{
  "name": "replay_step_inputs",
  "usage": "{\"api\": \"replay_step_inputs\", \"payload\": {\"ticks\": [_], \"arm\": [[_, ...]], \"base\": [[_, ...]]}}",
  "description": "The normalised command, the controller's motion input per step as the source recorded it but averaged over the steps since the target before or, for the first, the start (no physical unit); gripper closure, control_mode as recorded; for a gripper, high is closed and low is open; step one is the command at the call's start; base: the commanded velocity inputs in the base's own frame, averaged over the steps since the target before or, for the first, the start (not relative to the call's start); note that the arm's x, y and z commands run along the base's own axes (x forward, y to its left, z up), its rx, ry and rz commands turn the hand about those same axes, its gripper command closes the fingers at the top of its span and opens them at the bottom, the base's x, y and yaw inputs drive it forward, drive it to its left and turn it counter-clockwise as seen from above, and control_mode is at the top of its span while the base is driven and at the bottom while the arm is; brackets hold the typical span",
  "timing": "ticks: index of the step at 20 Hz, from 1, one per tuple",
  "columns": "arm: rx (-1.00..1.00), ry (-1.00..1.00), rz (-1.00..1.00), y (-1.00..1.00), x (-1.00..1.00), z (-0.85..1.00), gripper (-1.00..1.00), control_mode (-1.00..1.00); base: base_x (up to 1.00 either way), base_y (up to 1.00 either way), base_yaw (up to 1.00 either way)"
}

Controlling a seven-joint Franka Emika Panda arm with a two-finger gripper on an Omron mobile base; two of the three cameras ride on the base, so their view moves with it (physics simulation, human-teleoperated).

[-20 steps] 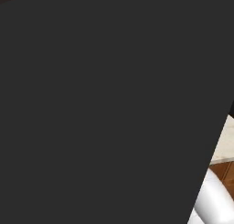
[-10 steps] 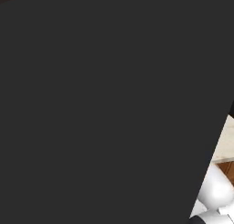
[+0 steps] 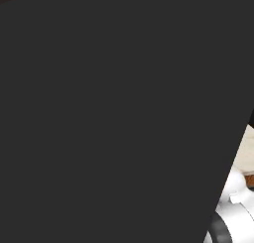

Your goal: Sort all alcoholic drinks to one cabinet, and non-alcoholic drinks to the other.

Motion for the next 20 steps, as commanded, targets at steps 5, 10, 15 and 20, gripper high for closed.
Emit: {"api": "replay_step_inputs", "payload": {"ticks": [5, 10, 15, 20], "arm": [[0.00, 0.00, -0.01, 0.00, 0.10, -0.28, -1.00, -1.00], [0.03, 0.01, 0.00, 0.00, 0.10, -0.19, -1.00, -1.00], [0.04, 0.01, 0.00, -0.01, 0.07, -0.16, 1.00, -1.00], [0.03, 0.00, 0.00, -0.12, 0.00, -0.03, 1.00, -1.00]], "base": [[0.00, 0.00, 0.00], [0.00, 0.00, 0.00], [0.00, 0.00, 0.00], [0.00, 0.00, 0.00]]}}
